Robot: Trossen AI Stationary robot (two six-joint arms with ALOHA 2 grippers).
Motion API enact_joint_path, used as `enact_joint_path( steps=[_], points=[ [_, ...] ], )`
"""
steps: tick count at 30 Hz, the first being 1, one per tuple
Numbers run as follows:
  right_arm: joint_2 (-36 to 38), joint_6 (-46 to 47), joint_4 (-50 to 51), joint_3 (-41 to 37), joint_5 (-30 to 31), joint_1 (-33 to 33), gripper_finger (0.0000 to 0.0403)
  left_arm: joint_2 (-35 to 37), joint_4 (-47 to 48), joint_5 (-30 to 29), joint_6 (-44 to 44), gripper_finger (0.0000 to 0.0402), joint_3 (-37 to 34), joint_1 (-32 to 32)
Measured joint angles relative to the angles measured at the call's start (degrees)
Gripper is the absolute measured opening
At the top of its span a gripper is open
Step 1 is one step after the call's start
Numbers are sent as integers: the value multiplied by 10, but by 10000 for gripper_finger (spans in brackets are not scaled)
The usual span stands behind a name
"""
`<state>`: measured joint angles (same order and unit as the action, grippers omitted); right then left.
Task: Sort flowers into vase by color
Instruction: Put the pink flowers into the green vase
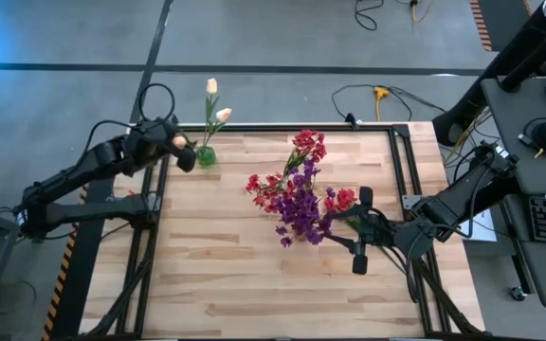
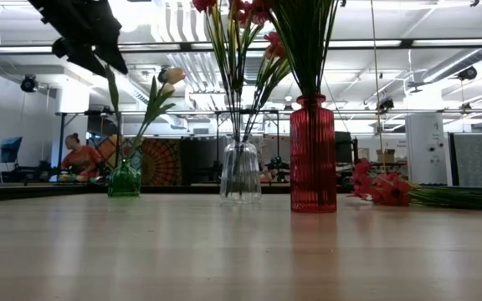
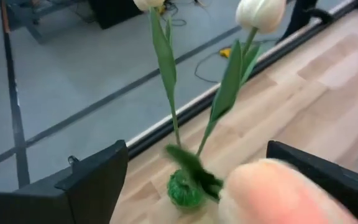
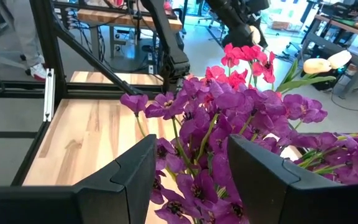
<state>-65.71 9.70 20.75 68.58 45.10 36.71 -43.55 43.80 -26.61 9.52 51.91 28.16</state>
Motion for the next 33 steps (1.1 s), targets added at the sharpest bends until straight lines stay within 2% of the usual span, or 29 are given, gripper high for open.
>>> enact_joint_path(
  steps=[5, 10, 18, 29, 33],
  points=[
    [0, 4, 0, 0, 0, 0, 189, -4, 98, 9, 28, 362, 40, 0],
    [0, 3, 1, 0, 0, 0, 189, -4, 147, 33, 44, 361, 58, 0],
    [0, 4, 1, 0, 0, 0, 189, -5, 156, 38, 47, 361, 93, 0],
    [0, 27, 12, 2, 0, 0, 189, -6, 177, 37, 34, 361, 178, 0],
    [5, 98, 73, 2, -1, 0, 189, -6, 172, 50, 32, 361, 204, 0]
  ],
)
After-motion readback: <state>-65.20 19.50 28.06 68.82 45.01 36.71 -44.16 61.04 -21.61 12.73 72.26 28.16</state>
